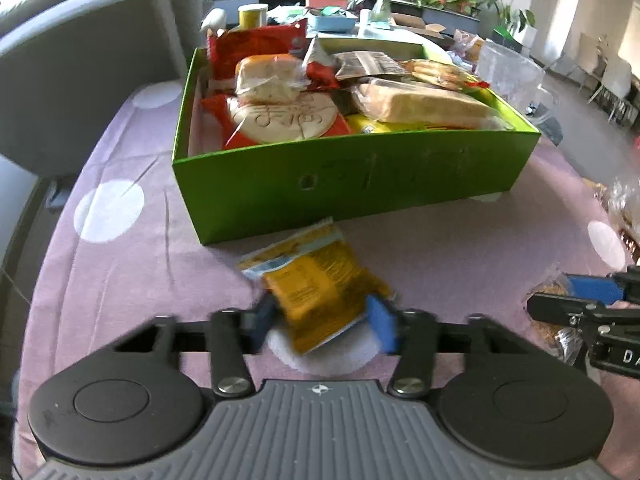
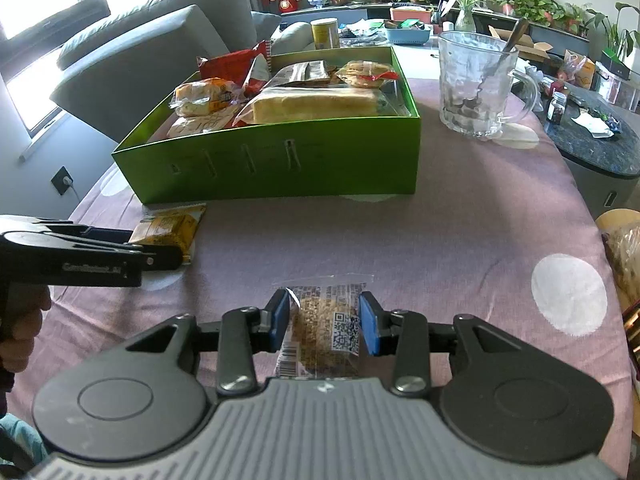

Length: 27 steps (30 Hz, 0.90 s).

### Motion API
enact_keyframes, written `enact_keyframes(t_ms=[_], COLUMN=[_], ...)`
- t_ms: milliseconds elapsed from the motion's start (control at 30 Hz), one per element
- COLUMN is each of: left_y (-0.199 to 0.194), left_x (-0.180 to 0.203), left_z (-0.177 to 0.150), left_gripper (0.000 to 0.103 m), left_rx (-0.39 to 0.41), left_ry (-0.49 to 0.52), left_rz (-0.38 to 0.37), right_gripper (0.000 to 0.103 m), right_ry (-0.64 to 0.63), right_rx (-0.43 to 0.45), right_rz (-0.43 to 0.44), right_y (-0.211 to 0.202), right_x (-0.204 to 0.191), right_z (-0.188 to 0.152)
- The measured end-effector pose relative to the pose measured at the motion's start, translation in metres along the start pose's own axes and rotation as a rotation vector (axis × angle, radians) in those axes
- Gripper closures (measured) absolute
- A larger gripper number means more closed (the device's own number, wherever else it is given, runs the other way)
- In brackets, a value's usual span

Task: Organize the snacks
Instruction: 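Lift the yellow bag with the left gripper while the right gripper holds the granola bar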

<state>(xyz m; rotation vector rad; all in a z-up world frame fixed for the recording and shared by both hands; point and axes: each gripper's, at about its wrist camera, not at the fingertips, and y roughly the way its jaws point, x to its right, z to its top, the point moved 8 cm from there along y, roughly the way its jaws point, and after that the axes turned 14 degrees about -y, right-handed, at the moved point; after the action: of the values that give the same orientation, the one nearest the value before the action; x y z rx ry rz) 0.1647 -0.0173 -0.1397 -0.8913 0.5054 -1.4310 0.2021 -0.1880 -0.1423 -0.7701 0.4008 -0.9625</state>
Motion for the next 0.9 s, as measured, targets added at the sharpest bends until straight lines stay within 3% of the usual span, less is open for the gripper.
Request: enact_keyframes(t_ms=[200,467,667,733,800,867,900], left_y=[-0.018,-0.033,-0.033,-0.03,-0.029,-0.03,-0.03], left_x=[0.002,0.007,0.02,0.022,0.02,0.017,0.017], left_z=[0.003,0.003,-0.005,-0.007,-0.005,-0.001,0.001], left_gripper=[0.089,0.094,0.093,0.082,0.049,0.028,0.027], left_rx=[0.03,0.055,0.018,0.024,0.051,0.099,0.121], left_ry=[-0.005,0.018,0.061,0.073,0.081,0.123,0.154], left_rz=[-0.054,-0.083,-0.135,-0.126,-0.094,-0.056,-0.044], right_gripper=[0.029,0.029,0.029,0.029,0.029,0.029,0.029], right_ry=[0.009,0.008,0.005,0.004,0.002,0.003,0.002], right_rx=[0.001,0.006,0.006,0.006,0.008,0.011,0.014], right_rz=[0.002,-0.003,-0.007,-0.009,-0.009,-0.007,-0.011], right_y=[-0.001,-0.003,-0.004,-0.005,-0.006,-0.007,-0.008], right_x=[0.0,0.0,0.0,-0.001,-0.001,-0.001,0.0], right_z=[0.0,0.001,0.001,0.002,0.002,0.002,0.002])
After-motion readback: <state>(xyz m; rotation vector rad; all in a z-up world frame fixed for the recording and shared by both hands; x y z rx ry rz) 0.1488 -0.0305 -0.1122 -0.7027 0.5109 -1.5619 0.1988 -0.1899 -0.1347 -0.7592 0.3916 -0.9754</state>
